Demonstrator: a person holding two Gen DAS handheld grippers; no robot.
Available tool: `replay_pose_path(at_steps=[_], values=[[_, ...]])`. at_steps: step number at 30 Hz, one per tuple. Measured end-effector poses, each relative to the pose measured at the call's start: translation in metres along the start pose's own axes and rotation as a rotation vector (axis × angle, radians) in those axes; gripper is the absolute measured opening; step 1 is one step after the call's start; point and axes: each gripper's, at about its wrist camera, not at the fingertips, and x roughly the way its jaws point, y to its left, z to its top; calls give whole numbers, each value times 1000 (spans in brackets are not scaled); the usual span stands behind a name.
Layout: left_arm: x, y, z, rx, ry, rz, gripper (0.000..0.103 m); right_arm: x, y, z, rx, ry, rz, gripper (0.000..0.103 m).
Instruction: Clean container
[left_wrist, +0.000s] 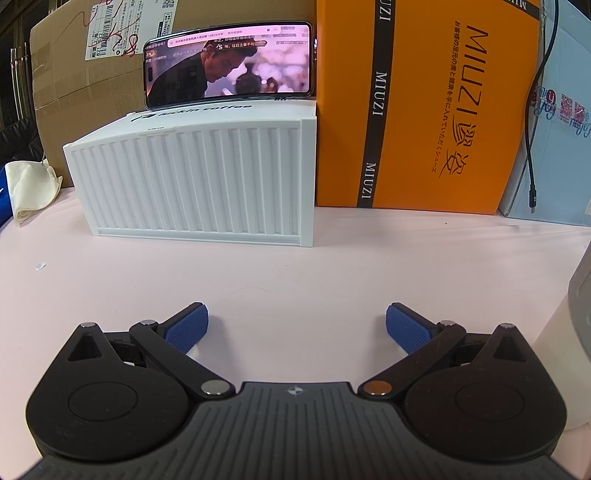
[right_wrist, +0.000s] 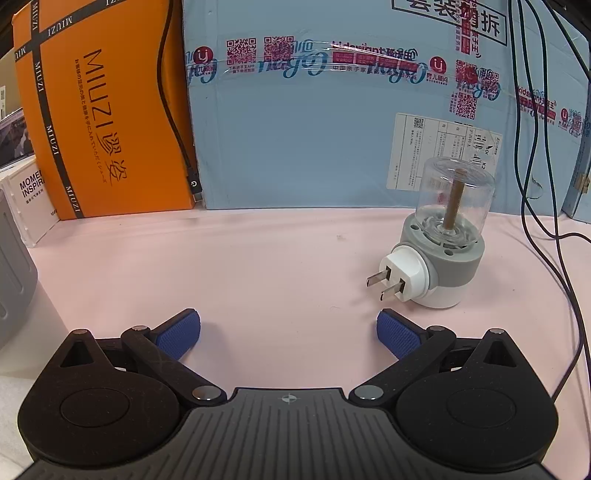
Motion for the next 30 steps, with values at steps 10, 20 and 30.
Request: replay_pose_path(at_steps=[10, 20, 30], values=[[0, 0, 0, 0, 0, 0, 103, 1, 5, 0, 0, 0, 4, 103], [0, 1, 0, 0, 0, 0, 103, 1, 6, 0, 0, 0, 4, 103], [1, 1, 0, -6, 0, -4, 103, 0, 8, -1, 0, 0, 4, 103]])
